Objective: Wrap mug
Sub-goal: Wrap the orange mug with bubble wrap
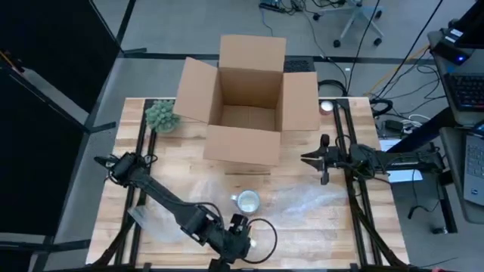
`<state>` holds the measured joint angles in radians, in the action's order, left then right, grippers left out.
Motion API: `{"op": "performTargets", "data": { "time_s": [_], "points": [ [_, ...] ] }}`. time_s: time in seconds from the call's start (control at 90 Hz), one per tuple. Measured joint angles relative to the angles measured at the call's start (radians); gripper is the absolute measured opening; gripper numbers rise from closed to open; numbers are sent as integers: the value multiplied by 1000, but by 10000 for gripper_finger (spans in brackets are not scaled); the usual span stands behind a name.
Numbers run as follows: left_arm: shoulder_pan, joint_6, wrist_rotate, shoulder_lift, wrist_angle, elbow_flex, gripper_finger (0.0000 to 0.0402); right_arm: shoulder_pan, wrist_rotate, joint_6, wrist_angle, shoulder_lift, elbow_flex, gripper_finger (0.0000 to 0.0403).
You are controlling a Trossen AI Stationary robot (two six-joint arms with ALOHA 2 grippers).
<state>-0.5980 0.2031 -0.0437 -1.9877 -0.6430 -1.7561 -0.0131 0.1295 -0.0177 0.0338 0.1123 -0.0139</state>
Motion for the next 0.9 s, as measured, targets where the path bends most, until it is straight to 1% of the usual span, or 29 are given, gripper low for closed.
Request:
{"op": "performTargets", "data": {
  "time_s": [0.211,0.278,0.478,0.656,0.9],
  "points": [
    [2,3,-10,-31,-6,0,135,0,0,0,0,0,0,45],
    [2,28,-10,-48,-16,0,135,0,0,0,0,0,0,45],
    [10,133,-13,-65,-142,1,135,0,0,0,0,0,0,45],
    [10,156,-17,-67,-133,2,135,0,0,0,0,0,0,45],
    [15,127,-17,-158,-103,1,135,0,0,0,0,0,0,45]
  ]
}}
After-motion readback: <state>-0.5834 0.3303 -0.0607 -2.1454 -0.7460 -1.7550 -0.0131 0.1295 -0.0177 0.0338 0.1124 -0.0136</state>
